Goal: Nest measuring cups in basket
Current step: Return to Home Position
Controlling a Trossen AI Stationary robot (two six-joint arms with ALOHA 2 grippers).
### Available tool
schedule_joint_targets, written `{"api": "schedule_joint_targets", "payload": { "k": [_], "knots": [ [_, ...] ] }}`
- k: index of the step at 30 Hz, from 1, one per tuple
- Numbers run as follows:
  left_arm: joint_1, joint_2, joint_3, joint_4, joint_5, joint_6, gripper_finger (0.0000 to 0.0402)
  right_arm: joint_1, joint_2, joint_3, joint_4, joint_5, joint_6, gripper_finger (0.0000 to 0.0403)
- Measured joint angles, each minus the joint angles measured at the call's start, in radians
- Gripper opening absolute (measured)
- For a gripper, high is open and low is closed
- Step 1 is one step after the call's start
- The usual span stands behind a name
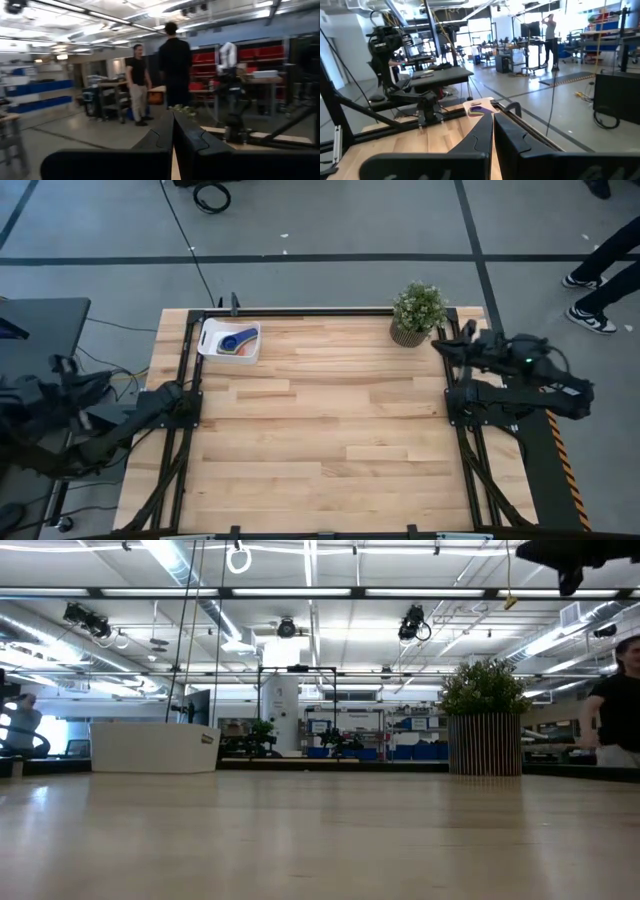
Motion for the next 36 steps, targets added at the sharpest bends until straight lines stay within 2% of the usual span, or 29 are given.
{"api": "schedule_joint_targets", "payload": {
  "k": [6, 16, 23, 28, 32, 36],
  "knots": [
    [0.000, 0.000, -0.247, 0.226, 0.092, 0.000, 0.0014, 0.000, 0.000, -0.147, 0.172, -0.003, -0.001, 0.0022],
    [-0.001, 0.000, -0.658, 0.644, 0.101, -0.019, 0.0014, 0.000, 0.000, -0.356, 0.430, -0.069, -0.004, 0.0022],
    [-0.001, -0.001, -0.897, 0.912, 0.101, -0.042, 0.0014, -0.001, 0.000, -0.415, 0.444, -0.029, -0.001, 0.0022],
    [-0.001, -0.001, -1.061, 1.043, 0.107, -0.128, 0.0014, -0.001, 0.000, -0.440, 0.443, -0.027, -0.004, 0.0022],
    [-0.001, 0.000, -1.200, 1.221, 0.178, -0.147, 0.0014, -0.001, 0.000, -0.456, 0.443, -0.027, -0.008, 0.0022],
    [-0.002, 0.000, -1.327, 1.407, 0.204, -0.186, 0.0014, -0.001, 0.000, -0.484, 0.446, -0.026, -0.031, 0.0022]
  ]
}}
